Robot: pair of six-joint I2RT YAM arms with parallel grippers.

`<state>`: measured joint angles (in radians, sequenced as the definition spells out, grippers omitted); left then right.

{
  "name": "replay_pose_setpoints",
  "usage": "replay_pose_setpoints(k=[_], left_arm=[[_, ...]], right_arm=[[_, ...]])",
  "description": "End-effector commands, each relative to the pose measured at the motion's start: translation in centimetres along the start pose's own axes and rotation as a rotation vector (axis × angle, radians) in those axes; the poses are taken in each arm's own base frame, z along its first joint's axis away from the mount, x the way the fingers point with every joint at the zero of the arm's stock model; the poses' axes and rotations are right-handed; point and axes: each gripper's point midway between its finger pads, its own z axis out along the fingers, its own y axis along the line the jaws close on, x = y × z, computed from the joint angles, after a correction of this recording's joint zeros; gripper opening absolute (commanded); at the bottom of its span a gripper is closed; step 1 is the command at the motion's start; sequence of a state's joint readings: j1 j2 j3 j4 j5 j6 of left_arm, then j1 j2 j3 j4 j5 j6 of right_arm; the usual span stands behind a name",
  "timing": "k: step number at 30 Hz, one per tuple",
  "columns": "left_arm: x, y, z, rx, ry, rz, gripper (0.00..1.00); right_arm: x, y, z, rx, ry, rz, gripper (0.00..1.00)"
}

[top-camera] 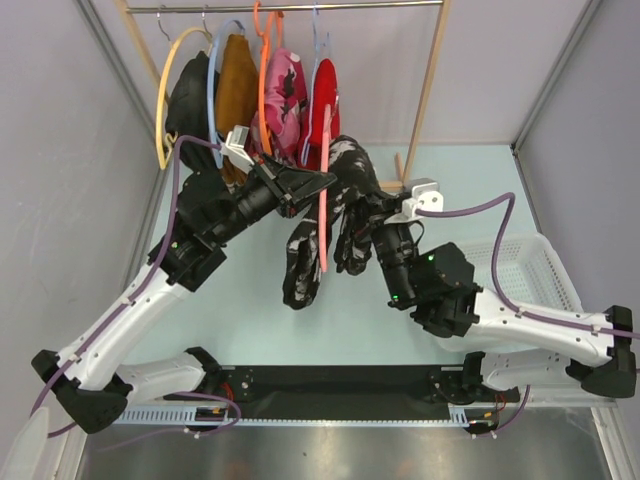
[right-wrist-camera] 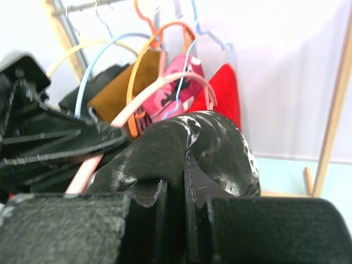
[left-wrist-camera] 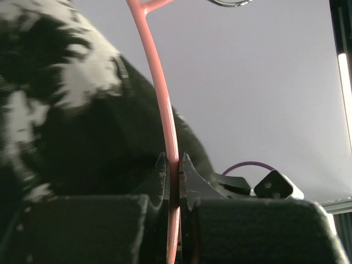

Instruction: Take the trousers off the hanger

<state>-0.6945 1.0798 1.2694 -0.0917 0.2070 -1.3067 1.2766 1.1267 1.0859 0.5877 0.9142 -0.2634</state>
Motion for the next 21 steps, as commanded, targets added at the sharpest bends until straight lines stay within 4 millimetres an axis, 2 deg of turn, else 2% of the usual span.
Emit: replay_pose_setpoints(k=[1, 3, 4, 11, 16, 21], left_arm=[[-1.1, 1.8, 0.1, -0.043, -0.063, 0.082, 0.00], [-1.0, 2.3, 0.1, -0.052, -0.060, 0.088, 0.00], [-0.9, 2.5, 0.1, -0.057, -0.060, 0.089, 0.01], [-0.6, 4.8, 0.6, -0.110, -0.052, 0.103, 0.00], [-0.3, 6.3, 0.8, -0.139, -0.038, 0.113, 0.00], [-0.1, 7.0, 0.8, -0.154, -0.033, 0.127, 0.00]], right_arm=[[-13.9, -5.0, -0.8, 0.096, -0.274, 0.356, 0.00], [-14.9, -5.8, -0.9, 0.109, -0.288, 0.343, 0.00], [-16.2, -6.3, -1.1, 0.113, -0.306, 0.359, 0.00], [-21.0, -7.3, -1.5, 0.097, -0.365, 0.368, 0.00], [-23.4, -8.5, -1.9, 0.112, -0.390, 0.349, 0.00], [-24.3, -10.1, -2.3, 0.157, -0.373, 0.293, 0.00]])
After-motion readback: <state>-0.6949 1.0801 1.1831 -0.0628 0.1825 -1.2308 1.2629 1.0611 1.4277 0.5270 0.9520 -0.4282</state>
